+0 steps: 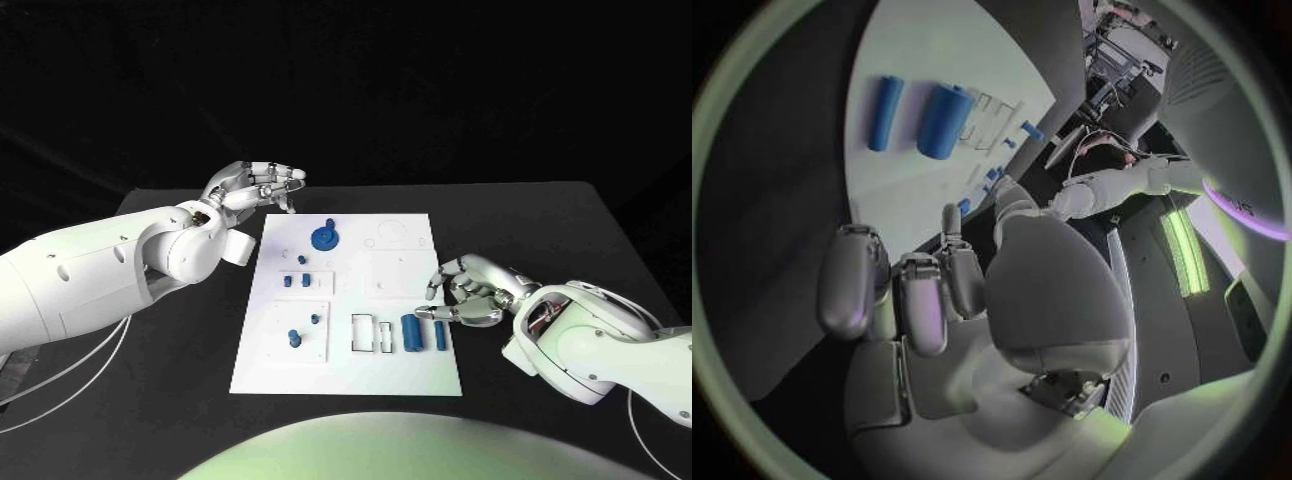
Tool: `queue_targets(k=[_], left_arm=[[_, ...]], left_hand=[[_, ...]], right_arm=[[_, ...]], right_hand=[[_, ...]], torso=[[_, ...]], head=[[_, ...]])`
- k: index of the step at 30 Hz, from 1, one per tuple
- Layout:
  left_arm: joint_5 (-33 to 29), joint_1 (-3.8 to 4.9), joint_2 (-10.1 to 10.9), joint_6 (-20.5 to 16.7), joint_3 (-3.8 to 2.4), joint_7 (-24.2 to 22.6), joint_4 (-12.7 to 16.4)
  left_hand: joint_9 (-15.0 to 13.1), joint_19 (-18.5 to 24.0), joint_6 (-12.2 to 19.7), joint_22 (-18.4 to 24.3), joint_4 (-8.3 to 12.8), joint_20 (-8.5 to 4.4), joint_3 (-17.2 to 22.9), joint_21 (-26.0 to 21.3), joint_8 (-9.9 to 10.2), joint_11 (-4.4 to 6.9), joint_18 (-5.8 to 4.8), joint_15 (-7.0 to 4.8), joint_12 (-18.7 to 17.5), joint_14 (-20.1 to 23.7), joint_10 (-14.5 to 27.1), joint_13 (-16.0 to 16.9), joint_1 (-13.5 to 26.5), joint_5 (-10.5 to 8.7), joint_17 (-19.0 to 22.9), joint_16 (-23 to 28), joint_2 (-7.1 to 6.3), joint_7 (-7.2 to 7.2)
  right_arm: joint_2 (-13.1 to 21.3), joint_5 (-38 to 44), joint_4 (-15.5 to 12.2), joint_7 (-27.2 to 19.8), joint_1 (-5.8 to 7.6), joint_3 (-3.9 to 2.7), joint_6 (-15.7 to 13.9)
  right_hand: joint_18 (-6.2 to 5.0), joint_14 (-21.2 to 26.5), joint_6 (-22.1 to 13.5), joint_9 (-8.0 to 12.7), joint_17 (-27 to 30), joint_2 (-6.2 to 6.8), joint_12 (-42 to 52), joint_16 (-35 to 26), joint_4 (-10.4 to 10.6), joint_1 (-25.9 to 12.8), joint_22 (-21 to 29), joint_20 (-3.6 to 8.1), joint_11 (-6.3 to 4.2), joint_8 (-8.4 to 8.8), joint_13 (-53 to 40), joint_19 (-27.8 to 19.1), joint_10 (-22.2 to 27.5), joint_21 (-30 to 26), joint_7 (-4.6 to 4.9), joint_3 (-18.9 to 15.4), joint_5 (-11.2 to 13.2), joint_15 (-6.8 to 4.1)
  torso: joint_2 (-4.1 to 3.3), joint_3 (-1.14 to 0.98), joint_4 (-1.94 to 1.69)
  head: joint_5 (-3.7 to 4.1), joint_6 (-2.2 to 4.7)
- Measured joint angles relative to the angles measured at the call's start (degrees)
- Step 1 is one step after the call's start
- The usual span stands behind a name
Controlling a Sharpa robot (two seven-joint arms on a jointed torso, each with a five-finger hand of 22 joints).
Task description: Assemble the parts on the task board
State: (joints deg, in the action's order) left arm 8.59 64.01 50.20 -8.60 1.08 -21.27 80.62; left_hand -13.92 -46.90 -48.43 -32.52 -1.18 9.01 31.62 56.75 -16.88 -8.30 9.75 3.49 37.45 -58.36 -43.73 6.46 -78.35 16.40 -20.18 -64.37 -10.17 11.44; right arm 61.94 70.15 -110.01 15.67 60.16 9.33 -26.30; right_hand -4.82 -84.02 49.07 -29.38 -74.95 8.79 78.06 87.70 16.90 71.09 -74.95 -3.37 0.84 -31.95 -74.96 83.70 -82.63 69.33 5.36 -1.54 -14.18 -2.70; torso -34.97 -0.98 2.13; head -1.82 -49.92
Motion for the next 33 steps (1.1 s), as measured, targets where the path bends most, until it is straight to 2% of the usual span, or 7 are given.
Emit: queue_targets(k=[3, 7, 11, 17, 33], left_arm=[[0.0, -0.02, -0.03, 0.06, 0.01, 0.0, 0.0], [-0.01, -0.03, -0.01, 0.09, 0.02, 0.0, -0.02], [-0.01, -0.04, 0.06, 0.12, 0.03, 0.0, 0.03], [-0.02, -0.04, 0.09, 0.15, 0.03, 0.01, 0.09], [-0.02, -0.04, 0.18, 0.28, 0.03, 0.21, 0.23]], left_hand=[[0.0, 0.0, 0.0, 0.0, 0.0, 0.0, 0.0, 0.0, 0.0, 0.0, 0.0, 0.0, 0.0, 0.0, 0.0, 0.0, 0.0, 0.0, 0.0, 0.0, 0.0, 0.0], [0.0, 0.0, 0.0, 0.0, 0.0, 0.0, 0.0, 0.0, 0.0, 0.0, 0.0, 0.0, 0.0, 0.0, 0.0, 0.0, 0.0, 0.0, 0.0, 0.0, 0.0, 0.0], [-0.01, 0.0, 0.0, 0.0, 0.0, 0.0, 0.0, 0.0, 0.0, 0.0, 0.0, 0.0, 0.0, 0.0, 0.0, 0.0, 0.0, 0.0, 0.0, 0.0, 0.0, 0.0], [-0.01, 0.0, 0.0, 0.0, 0.0, 0.0, 0.0, 0.0, 0.0, 0.0, 0.0, 0.0, 0.0, 0.0, 0.0, 0.01, 0.0, 0.0, 0.01, 0.0, 0.0, 0.0], [-0.01, 0.0, 0.0, 0.0, -0.18, 0.0, -0.17, 0.0, 0.0, -0.12, 0.0, 0.0, 0.0, 0.0, 0.12, -0.14, 0.0, 0.0, 0.0, 0.01, 0.0, 0.0]], right_arm=[[-0.19, 0.35, -0.06, 2.17, -0.94, 0.08, 0.43], [-1.01, 1.02, 0.06, 4.56, -1.89, 0.07, 0.93], [-2.03, 1.85, 0.41, 6.47, -2.63, 0.07, 1.39], [-3.49, 3.03, 1.4, 8.42, -3.17, 0.07, 2.23], [-6.0, 5.37, 3.58, 11.4, -4.29, 0.11, 3.14]], right_hand=[[0.0, 0.0, 0.05, 0.46, 0.0, -0.43, -0.1, 0.18, 0.0, -0.43, 0.0, 0.0, 0.0, 0.0, 0.0, 0.0, 0.0, 0.4, -0.05, -1.31, 0.0, 0.0], [-0.01, 0.0, 0.65, 1.14, 0.01, -1.04, -0.33, 0.24, 0.02, -1.04, 0.0, 0.2, 0.0, 0.0, 0.0, 0.2, 0.0, 0.7, -0.58, -2.58, 0.0, 0.0], [-0.01, 0.11, 0.96, 1.6, 0.01, -1.35, -0.33, 0.24, 0.1, -1.35, 0.01, 0.2, 0.0, 0.0, 0.01, 0.2, 0.0, 0.88, -0.52, -3.35, 0.0, -0.11], [-0.01, -0.01, 1.54, 2.0, 0.01, -2.02, -0.33, 0.24, 0.1, -2.03, 0.01, 0.2, 0.0, 0.25, 0.01, 0.2, 0.01, 0.88, -0.69, -4.14, 0.0, -0.4], [-0.01, -0.01, 2.02, 2.12, 0.03, -2.25, -0.33, 0.23, 0.1, -2.26, 0.02, 0.19, -0.21, 0.25, 0.02, 0.2, -0.2, 0.88, -0.76, -4.45, 0.0, -0.4]], torso=[[0.05, 0.03, 0.0], [0.07, 0.09, 0.0], [0.1, 0.14, -0.07], [0.14, 0.14, -0.14], [0.24, 0.15, -0.32]], head=[[0.26, -0.06], [0.5, -0.08], [0.66, -0.08], [0.76, -0.08], [0.7, -0.09]])
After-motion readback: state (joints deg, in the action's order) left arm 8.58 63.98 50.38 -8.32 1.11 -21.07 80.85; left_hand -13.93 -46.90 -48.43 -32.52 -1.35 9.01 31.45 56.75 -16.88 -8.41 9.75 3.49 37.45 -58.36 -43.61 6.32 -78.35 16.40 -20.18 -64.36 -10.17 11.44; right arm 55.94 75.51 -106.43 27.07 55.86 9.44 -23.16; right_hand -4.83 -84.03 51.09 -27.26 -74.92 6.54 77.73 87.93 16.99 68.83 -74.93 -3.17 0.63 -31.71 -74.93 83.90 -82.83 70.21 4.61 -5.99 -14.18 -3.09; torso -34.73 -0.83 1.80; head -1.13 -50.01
